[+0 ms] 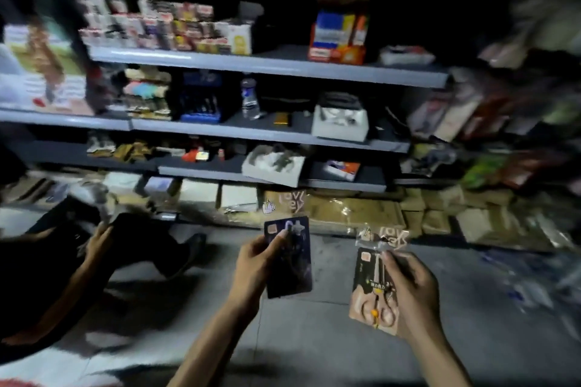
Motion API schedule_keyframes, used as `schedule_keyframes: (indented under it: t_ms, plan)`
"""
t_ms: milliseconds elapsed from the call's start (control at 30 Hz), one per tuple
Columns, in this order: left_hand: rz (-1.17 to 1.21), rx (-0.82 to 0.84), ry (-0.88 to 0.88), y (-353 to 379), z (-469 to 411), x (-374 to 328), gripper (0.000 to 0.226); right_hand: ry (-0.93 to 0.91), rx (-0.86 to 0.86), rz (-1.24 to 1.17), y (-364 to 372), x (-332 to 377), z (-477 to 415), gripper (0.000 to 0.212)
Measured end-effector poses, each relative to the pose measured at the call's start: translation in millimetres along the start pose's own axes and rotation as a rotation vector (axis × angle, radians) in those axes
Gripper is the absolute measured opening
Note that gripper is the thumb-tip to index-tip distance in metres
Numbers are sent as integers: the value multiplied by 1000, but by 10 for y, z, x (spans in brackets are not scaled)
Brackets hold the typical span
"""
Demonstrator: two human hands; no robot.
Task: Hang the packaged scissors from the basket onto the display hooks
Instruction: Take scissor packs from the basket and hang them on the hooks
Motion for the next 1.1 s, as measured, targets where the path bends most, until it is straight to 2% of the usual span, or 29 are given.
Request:
schedule_keyframes:
  t_ms: [100, 167, 233, 500, 700, 833, 933, 1033, 1100]
  plan:
    - [-40, 111, 60, 735, 174, 5, 19, -68, -26, -22, -569, 126, -353, 4]
    - [-65, 188, 129, 1245, 283, 24, 18, -108, -46, -14, -932, 190, -617, 12]
    - [-83, 245, 165, 1696, 371, 51, 19, -122, -59, -32, -1242, 249, -846, 12]
    - [-26, 408, 89, 3170, 486, 49, 17, -110, -167, -153, -2017, 631, -1773, 6]
    - [8, 456, 83, 4069, 110, 9, 21, -171, -224, -139, -2126, 742, -2584, 42]
    - [45, 506, 117, 4739, -280, -92, 22, -145, -206, -64, -2093, 836, -3223, 49]
    - [41, 489, 98, 5157, -552, -219, 19, -185, -141, 8, -2069, 951, -3710, 42]
    - [38, 496, 108, 5532, -837, -381, 22, -210, -111, 44, -2020, 1122, -4224, 12]
    - [12, 506, 137, 5758, -1010, -469, 22, -204, -109, 36, -2002, 1224, -4508, 10]
Point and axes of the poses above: each hand's wrist, its own z-axis away from the middle knuckle, its own y-axis out of the palm, x = y × z, the point moved 1 cm from there along -z, towards the middle knuckle, and after that the axes turned 12 degrees about -x, right-handed, at the moved point
